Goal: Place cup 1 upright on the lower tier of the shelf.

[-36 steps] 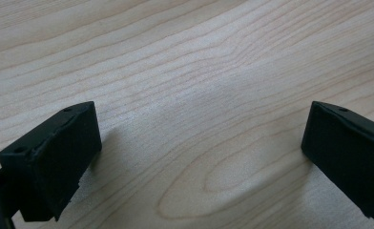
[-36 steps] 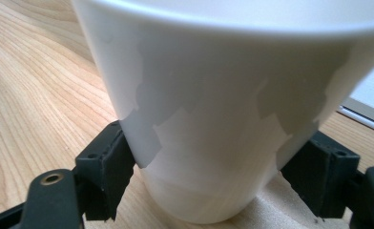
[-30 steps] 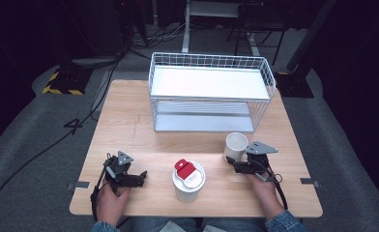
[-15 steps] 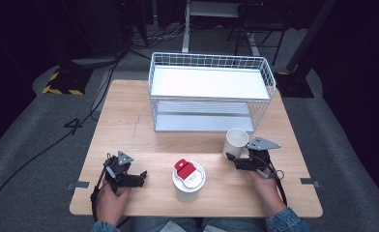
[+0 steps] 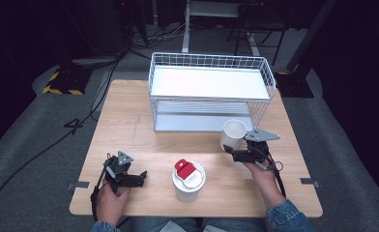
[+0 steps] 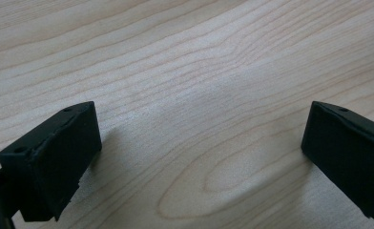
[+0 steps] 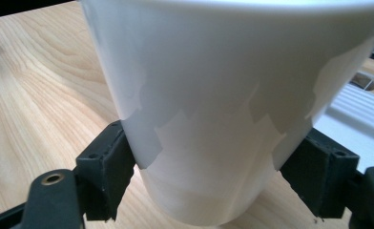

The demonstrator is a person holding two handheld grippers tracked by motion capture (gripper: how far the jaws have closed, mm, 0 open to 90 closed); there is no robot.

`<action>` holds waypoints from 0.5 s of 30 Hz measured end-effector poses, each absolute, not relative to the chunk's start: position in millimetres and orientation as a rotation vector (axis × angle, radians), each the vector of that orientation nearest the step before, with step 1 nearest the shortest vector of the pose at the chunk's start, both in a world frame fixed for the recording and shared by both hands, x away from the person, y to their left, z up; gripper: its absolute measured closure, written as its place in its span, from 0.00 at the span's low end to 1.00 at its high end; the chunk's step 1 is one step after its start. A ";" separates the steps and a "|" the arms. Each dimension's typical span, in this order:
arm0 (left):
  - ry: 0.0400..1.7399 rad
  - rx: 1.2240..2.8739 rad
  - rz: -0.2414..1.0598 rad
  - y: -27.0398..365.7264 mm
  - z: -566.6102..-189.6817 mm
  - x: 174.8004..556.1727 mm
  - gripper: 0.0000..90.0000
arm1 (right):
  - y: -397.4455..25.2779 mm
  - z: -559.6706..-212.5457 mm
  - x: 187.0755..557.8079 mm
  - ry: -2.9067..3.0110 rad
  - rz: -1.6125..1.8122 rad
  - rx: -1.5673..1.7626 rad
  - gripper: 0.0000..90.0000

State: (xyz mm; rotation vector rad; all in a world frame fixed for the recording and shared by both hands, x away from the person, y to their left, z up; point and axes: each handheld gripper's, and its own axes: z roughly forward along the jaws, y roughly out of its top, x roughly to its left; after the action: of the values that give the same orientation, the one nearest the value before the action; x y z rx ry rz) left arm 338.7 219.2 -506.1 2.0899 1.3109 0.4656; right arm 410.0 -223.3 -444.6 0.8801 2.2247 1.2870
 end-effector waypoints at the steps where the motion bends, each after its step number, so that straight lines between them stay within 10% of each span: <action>1: 1.311 2.090 0.466 219.2 -506.1 338.7 0.00 | -222.6 -443.2 412.0 2.225 1.289 0.880 0.26; 15: 1.311 2.090 0.466 219.2 -506.1 338.7 0.00 | -215.8 -439.7 442.2 2.233 1.326 0.911 0.26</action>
State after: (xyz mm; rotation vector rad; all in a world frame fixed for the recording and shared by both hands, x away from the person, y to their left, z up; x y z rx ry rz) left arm 338.7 219.2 -506.1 2.0902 1.3109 0.4655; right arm 442.2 -215.8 -439.7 0.9115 2.2332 1.3257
